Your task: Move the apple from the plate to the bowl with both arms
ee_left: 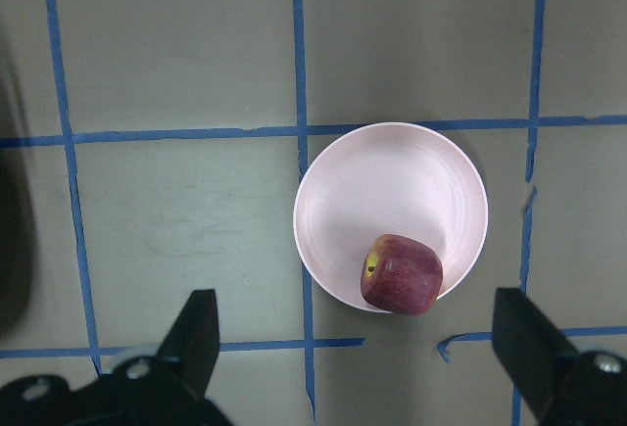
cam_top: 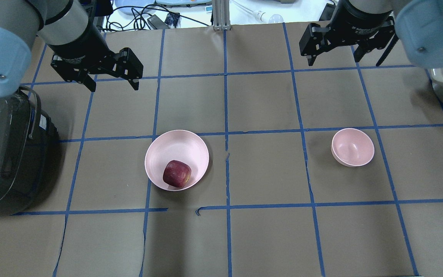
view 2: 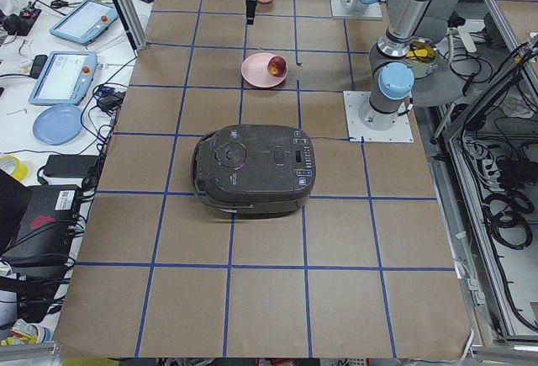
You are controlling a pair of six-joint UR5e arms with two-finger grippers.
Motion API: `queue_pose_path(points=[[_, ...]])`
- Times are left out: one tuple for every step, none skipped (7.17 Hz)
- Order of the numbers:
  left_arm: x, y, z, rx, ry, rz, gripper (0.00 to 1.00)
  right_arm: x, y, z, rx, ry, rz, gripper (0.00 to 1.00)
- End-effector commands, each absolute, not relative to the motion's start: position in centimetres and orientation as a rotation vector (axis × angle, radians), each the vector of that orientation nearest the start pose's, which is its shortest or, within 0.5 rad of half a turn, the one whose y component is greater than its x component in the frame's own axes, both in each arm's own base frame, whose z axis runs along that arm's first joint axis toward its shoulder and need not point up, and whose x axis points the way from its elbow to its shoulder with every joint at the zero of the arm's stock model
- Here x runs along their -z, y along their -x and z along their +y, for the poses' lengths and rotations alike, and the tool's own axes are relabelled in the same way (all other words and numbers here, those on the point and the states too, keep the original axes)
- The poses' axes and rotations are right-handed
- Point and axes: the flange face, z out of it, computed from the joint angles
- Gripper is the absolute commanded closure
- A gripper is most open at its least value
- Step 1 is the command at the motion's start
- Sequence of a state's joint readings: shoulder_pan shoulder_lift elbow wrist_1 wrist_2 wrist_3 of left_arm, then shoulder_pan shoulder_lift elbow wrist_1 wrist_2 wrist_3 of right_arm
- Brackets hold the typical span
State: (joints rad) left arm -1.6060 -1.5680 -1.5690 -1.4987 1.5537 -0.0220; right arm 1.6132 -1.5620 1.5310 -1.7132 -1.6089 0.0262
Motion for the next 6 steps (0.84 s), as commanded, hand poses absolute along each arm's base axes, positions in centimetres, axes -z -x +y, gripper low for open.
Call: queue_pose_path(points=[[-49.69, 15.25, -49.34, 0.118, -0.020, 3.158, 0.00, -51.79, -15.06, -50.60, 0.274, 0.017, 3.162, 0.00], [-49.69, 15.25, -49.34, 0.118, -0.023, 3.158, 0.00, -51.87, -15.05, -50.55, 0.277, 0.017, 3.162, 0.00], [-49.76, 15.25, -49.29, 0.120, -0.030, 3.158, 0.00, -51.79, -14.98, -50.63, 0.274, 0.014, 3.162, 0.00], [-49.46, 15.28, -49.42, 0.111, -0.037, 3.161, 0.00, -51.85, -15.04, -50.54, 0.274, 0.016, 3.163, 0.00], [-49.42, 15.30, -49.57, 0.113, -0.040, 3.162, 0.00, -51.85, -15.04, -50.54, 0.274, 0.019, 3.164, 0.00], [-49.40, 15.21, -49.58, 0.111, -0.040, 3.161, 0.00, -51.83, -15.04, -50.53, 0.272, 0.016, 3.164, 0.00]])
